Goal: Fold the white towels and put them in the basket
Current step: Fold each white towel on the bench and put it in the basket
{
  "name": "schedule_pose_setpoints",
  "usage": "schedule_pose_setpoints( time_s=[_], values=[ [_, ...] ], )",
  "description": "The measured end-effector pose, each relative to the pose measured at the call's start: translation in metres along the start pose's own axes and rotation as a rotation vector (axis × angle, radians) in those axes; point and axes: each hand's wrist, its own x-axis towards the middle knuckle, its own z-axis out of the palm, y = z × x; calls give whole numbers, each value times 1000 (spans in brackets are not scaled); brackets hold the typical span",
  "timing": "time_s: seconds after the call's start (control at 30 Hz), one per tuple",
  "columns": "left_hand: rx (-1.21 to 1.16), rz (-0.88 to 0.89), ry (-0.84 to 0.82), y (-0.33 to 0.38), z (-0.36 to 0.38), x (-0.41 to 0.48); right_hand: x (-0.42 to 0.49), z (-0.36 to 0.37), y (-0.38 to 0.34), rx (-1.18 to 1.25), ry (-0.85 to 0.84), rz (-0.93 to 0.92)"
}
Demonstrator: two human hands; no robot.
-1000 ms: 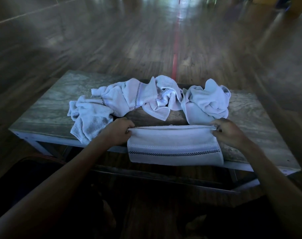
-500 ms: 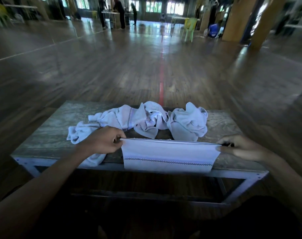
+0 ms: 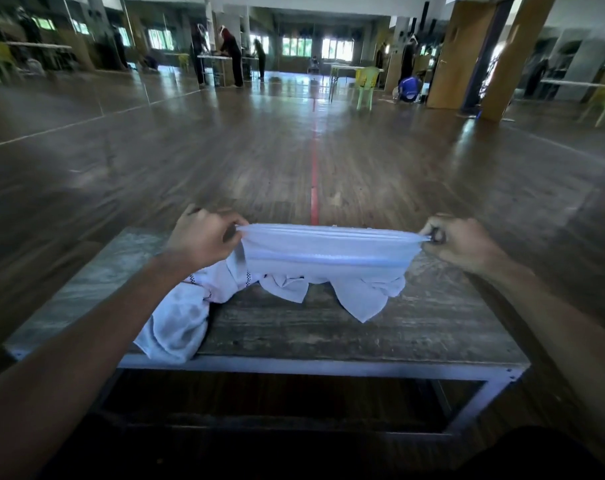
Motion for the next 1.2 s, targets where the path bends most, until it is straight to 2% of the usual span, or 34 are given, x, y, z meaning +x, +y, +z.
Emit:
schedule_pose_setpoints(
  time_s=[0.07,0.1,0.2,0.3,0.43,0.6,0.7,0.8,0.9,1.0,1.07,1.13,1.2],
  values=[
    [43,48,101,3,10,-12,-9,13,2,-105,169,-112],
    [54,69,99,4,21,-23,-20,24,2,-177,188,-141],
    [39,99,-52,14,61,-72,-55,80,18,-297,180,-201],
    [49,176,-144,21,95,-120,-92,128,33,-425,120,-347],
    [30,194,-129,23,115,-160,-128,162,43,-508,42,-406],
    [4,142,-32,29,120,-181,-142,165,47,-488,78,-457],
    [-14,86,-21,34,120,-188,-148,165,42,-414,83,-384],
    [-69,-13,8,51,115,-184,-148,161,16,-280,188,-171],
    [-100,-71,-15,79,118,-159,-127,167,-24,-200,246,-67],
    [-149,-118,-185,106,131,-119,-88,187,-64,-138,139,-23],
    [-159,-146,-336,119,145,-100,-64,200,-81,-82,-30,-24],
    [-120,-147,-465,123,164,-96,-52,215,-82,-49,-193,-54],
    [-85,-156,-521,121,177,-100,-54,227,-73,-27,-257,-105]
  ],
)
